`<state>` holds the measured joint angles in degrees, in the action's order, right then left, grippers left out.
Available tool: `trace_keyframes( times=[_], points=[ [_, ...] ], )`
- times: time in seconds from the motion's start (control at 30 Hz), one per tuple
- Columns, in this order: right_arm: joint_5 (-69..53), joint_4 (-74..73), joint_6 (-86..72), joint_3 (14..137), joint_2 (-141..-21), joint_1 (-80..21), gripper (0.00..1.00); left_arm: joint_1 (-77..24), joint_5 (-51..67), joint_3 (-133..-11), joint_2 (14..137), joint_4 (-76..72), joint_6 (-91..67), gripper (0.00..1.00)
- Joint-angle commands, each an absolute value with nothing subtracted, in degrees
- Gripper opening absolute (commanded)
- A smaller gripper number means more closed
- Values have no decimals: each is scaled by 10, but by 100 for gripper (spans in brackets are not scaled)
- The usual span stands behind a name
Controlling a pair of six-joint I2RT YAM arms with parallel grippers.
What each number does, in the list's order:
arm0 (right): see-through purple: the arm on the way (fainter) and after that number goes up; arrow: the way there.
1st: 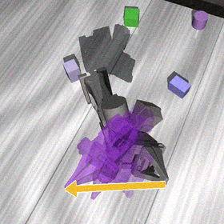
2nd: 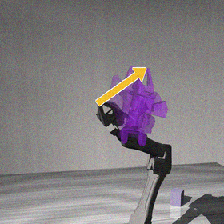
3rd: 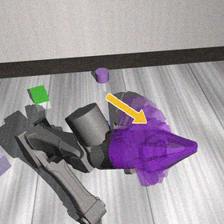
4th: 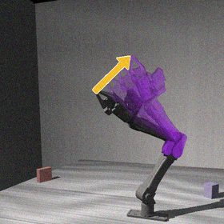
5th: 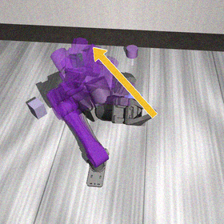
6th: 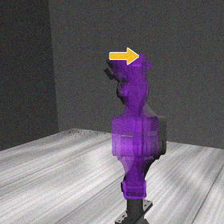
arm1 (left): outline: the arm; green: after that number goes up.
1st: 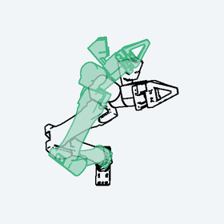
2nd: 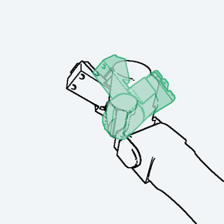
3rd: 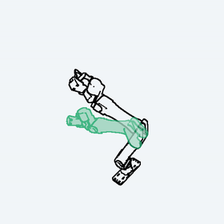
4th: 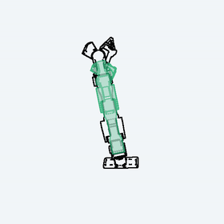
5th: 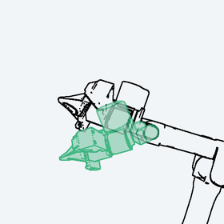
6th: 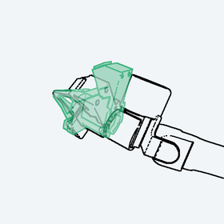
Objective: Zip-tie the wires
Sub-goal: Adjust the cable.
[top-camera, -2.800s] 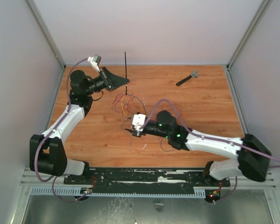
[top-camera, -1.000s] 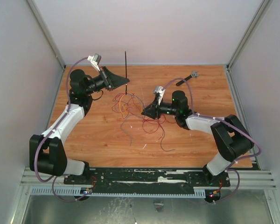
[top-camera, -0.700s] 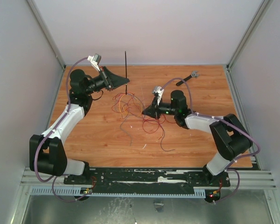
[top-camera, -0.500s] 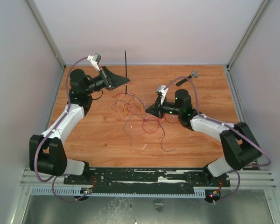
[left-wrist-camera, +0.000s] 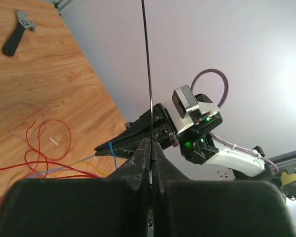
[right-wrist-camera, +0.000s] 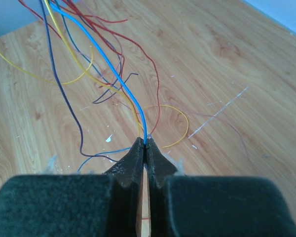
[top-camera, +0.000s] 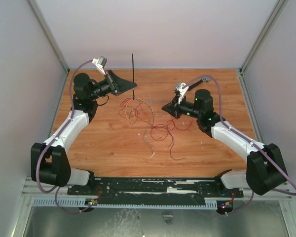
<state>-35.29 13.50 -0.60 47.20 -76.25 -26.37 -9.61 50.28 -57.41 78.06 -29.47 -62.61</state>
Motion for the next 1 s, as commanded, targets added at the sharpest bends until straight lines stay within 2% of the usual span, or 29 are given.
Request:
trace_keyframes(
  times=[0.0,0.33,0.47,0.57,0.67,0.77,0.97],
  points=[
    [-336,131,-12,469,-729,-245,0,-98,517,-572,762,-309,-619,0],
    [-353,128,-17,463,-721,-232,0,-98,517,-573,763,-312,-622,0],
    [-410,125,-11,466,-738,-234,1,-98,517,-576,765,-313,-624,0],
    [-444,119,-3,468,-743,-236,21,-98,519,-579,766,-312,-625,0],
    [-406,118,1,464,-728,-235,32,-97,521,-585,766,-308,-623,0],
    [-396,117,7,469,-723,-235,35,-98,528,-592,766,-303,-621,0],
    [-440,130,-2,494,-758,-236,33,-98,533,-592,762,-300,-619,0]
  ],
)
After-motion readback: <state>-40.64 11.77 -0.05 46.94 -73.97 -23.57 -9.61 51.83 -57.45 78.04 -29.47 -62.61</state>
